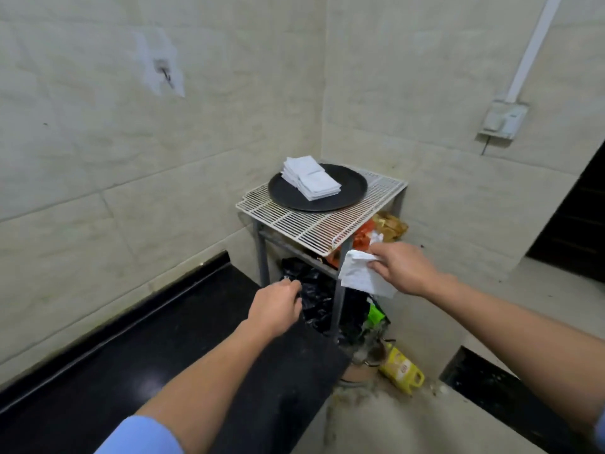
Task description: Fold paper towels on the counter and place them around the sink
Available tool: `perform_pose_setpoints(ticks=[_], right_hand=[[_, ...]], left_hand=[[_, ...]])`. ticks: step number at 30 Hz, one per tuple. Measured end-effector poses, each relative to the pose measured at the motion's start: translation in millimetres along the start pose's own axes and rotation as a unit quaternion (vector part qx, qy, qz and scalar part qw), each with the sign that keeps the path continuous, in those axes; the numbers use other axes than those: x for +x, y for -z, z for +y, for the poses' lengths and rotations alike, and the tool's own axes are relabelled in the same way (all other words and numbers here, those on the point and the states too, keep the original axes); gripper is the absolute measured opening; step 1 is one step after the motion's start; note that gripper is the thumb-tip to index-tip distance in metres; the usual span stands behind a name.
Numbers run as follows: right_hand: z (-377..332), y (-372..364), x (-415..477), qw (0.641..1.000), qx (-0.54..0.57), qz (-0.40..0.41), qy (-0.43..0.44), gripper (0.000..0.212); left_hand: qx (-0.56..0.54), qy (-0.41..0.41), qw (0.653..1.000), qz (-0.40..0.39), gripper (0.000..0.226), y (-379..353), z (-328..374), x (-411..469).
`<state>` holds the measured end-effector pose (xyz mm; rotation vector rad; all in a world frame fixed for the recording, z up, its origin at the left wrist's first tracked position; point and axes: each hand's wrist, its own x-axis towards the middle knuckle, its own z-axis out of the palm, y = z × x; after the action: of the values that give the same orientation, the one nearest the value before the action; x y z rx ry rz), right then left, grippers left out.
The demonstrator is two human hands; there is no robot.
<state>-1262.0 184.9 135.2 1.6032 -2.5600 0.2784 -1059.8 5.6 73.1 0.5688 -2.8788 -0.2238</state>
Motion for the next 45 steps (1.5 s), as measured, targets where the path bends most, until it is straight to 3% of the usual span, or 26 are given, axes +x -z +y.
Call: perform_pose_setpoints(ticks=[2, 5, 9, 17, 27, 36, 38, 42, 45], right_hand=[[17, 9, 31, 1.0, 0.005, 0.025, -0.008, 0.005], [42, 18, 72, 0.999, 0.002, 0.046, -0.016, 0.017], [69, 29, 131, 0.999, -0.005, 0.053, -0.013, 0.014], [125, 17, 274, 0.997, 0.02, 0.033, 0.073, 0.015], [157, -9, 426, 0.964, 0.062, -0.106, 0.236, 0.017], [148, -63, 504, 0.952, 0.046, -0.187, 0.237, 0.035], [151, -77, 503, 0.958, 0.062, -0.167, 0.222, 0.037], [159, -94, 485, 0.966, 0.062, 0.004, 0.251, 0.044], [161, -111, 464, 0.958, 0.063, -0.016, 0.281, 0.065]], left_hand=[[-0.007, -0.004, 1.0, 0.008, 0.024, 5, -5, 41], [-0.019, -0.001, 1.0, 0.015, 0.023, 8, -7, 88], [-0.025, 0.01, 0.999, 0.025, 0.018, 4, -17, 137], [0.002, 0.086, 0.994, 0.074, 0.015, -12, -40, 233], [0.037, 0.231, 0.969, 0.084, 0.021, -27, -31, 331], [0.076, 0.301, 0.949, 0.048, 0.027, -45, -34, 348], [0.086, 0.301, 0.948, 0.051, 0.026, -49, -35, 348], [0.073, 0.319, 0.942, 0.068, 0.024, -54, -43, 351], [0.065, 0.335, 0.936, 0.089, 0.023, -53, -53, 359]])
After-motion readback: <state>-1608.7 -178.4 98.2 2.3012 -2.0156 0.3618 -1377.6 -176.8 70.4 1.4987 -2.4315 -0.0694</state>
